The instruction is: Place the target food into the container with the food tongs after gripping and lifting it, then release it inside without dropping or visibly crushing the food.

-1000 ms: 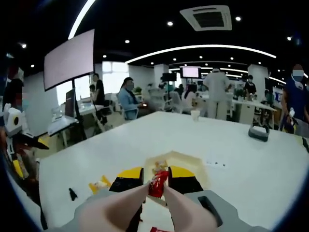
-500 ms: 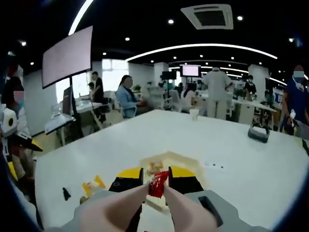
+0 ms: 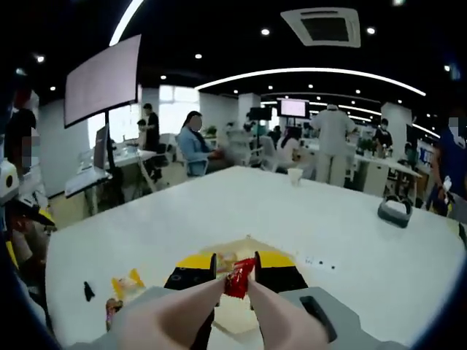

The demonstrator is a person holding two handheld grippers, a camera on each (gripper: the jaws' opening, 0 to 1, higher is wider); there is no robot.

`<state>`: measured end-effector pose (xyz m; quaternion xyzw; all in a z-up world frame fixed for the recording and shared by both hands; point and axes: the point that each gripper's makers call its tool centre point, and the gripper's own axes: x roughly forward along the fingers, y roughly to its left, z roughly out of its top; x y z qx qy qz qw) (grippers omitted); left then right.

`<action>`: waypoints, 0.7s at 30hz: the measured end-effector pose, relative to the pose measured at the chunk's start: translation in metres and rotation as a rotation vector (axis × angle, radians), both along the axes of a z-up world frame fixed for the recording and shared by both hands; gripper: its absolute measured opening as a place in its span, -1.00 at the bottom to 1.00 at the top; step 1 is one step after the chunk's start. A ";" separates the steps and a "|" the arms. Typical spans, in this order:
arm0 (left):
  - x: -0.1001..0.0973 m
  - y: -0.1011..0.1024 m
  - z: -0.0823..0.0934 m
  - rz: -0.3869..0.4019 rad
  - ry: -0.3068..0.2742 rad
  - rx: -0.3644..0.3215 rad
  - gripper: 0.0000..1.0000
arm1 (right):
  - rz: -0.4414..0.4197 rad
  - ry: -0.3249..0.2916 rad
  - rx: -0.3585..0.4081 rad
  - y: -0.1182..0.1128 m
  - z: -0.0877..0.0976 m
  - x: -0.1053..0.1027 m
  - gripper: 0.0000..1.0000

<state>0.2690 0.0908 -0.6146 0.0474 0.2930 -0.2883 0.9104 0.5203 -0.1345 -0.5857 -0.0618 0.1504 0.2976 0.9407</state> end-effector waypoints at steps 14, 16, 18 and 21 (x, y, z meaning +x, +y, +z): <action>-0.003 0.008 -0.002 0.016 0.015 0.004 0.97 | 0.040 0.005 -0.013 0.014 0.005 0.025 -0.61; -0.005 0.007 -0.004 0.004 0.023 0.013 0.97 | 0.035 -0.001 -0.018 0.013 0.008 0.030 -0.61; -0.005 0.009 -0.003 0.007 0.025 0.015 0.97 | 0.030 0.001 -0.008 0.012 0.012 0.035 -0.61; -0.004 0.011 -0.004 0.030 0.020 0.000 0.97 | 0.036 0.008 -0.019 0.013 0.011 0.037 -0.60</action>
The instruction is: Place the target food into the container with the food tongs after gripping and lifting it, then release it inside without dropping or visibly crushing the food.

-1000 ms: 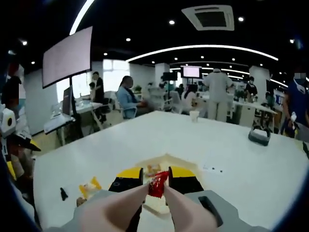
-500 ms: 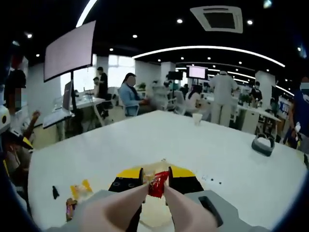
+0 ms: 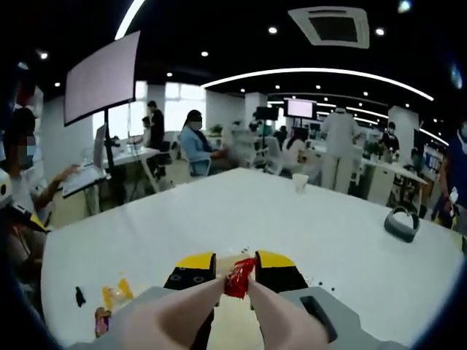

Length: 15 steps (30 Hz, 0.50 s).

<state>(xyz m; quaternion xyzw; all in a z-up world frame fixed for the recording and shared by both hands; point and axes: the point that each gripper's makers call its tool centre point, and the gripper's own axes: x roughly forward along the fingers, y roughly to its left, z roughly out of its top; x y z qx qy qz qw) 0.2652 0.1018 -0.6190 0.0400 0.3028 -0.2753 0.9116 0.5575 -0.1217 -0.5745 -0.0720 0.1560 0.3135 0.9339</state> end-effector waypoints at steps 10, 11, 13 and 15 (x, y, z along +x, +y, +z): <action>-0.003 0.006 0.001 0.034 -0.007 -0.023 0.97 | -0.013 0.005 0.001 -0.005 0.011 0.023 -0.60; -0.002 0.011 0.001 0.052 -0.011 -0.025 0.97 | -0.011 0.005 -0.002 -0.005 0.011 0.025 -0.60; -0.002 0.016 0.002 0.079 -0.016 -0.026 0.97 | -0.016 0.005 -0.013 -0.008 0.011 0.030 -0.60; -0.004 0.017 0.003 0.090 -0.019 -0.039 0.97 | -0.020 0.002 -0.012 -0.011 0.015 0.034 -0.60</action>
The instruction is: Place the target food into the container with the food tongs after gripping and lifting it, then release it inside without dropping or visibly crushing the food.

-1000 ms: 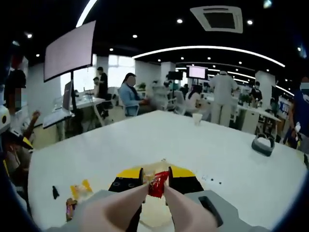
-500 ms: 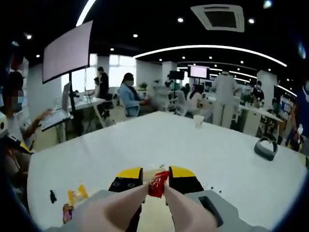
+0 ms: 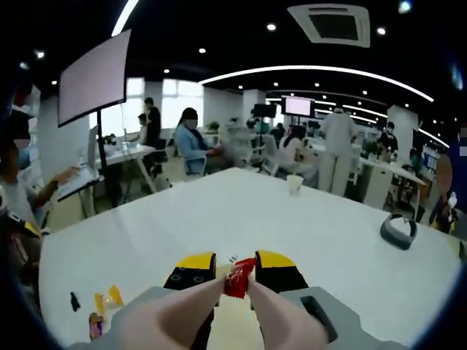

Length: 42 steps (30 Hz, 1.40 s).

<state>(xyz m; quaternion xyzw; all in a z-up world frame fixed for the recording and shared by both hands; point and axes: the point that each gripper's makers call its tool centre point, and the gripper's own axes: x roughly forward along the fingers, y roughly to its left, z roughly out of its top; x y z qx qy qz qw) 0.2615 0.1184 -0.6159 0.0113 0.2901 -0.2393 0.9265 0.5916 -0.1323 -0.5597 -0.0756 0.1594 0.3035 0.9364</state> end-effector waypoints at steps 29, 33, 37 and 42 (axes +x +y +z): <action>0.000 0.013 0.006 0.024 -0.020 0.002 0.96 | 0.032 0.014 -0.012 0.018 -0.001 0.008 -0.54; 0.002 0.014 0.008 0.031 -0.027 0.000 0.96 | 0.033 0.021 -0.012 0.017 -0.004 0.002 -0.50; 0.001 0.013 0.009 0.028 -0.027 0.001 0.96 | 0.030 0.020 -0.019 0.014 -0.006 -0.003 -0.48; 0.001 0.013 0.010 0.024 -0.030 0.007 0.96 | 0.034 0.023 0.012 0.010 -0.005 -0.019 -0.48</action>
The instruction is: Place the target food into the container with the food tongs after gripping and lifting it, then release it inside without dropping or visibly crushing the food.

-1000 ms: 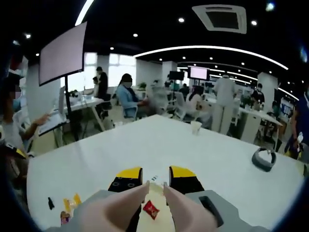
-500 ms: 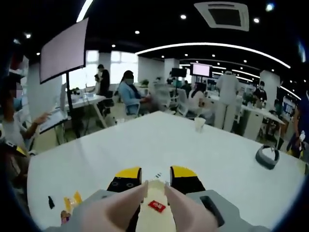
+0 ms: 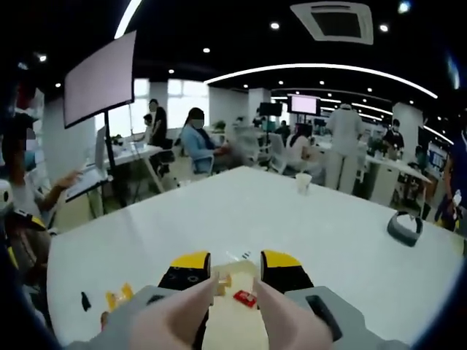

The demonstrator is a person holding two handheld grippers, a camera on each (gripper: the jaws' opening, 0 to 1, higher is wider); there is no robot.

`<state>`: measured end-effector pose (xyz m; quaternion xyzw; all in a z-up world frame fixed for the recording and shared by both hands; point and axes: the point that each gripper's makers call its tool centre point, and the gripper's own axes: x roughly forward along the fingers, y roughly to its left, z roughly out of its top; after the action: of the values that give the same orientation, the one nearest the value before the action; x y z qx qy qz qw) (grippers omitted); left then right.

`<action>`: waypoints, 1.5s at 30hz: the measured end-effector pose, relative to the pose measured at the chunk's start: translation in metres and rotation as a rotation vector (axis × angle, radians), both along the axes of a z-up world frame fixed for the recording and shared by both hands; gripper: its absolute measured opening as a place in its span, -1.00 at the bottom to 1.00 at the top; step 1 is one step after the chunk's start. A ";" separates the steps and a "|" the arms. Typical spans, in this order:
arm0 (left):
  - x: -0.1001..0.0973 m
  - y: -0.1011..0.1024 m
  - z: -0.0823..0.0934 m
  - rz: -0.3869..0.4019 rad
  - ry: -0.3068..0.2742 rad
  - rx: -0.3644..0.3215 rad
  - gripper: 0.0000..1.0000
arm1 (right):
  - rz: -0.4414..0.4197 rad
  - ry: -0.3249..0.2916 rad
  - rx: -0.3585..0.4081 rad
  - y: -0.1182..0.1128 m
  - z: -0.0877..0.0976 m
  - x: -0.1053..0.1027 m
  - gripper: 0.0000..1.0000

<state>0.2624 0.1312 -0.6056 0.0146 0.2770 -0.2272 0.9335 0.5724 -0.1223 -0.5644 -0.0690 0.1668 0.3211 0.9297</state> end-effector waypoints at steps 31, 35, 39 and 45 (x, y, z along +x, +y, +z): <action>-0.092 0.019 0.026 -0.272 -0.102 0.002 0.96 | -0.173 -0.048 0.044 0.003 0.045 -0.276 -0.48; -0.094 0.016 0.033 -0.303 -0.127 0.011 0.96 | -0.233 -0.075 0.075 -0.006 0.055 -0.309 -0.48; -0.093 0.009 0.045 -0.317 -0.148 0.016 0.96 | -0.261 -0.078 0.099 -0.016 0.059 -0.325 -0.48; -0.089 -0.014 0.047 -0.340 -0.147 0.047 0.96 | -0.289 -0.116 0.100 -0.042 0.062 -0.328 -0.48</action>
<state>0.1739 0.1173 -0.5584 0.0994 0.2070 -0.3736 0.8987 0.2441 -0.1641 -0.5027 -0.0164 0.1051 0.1873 0.9765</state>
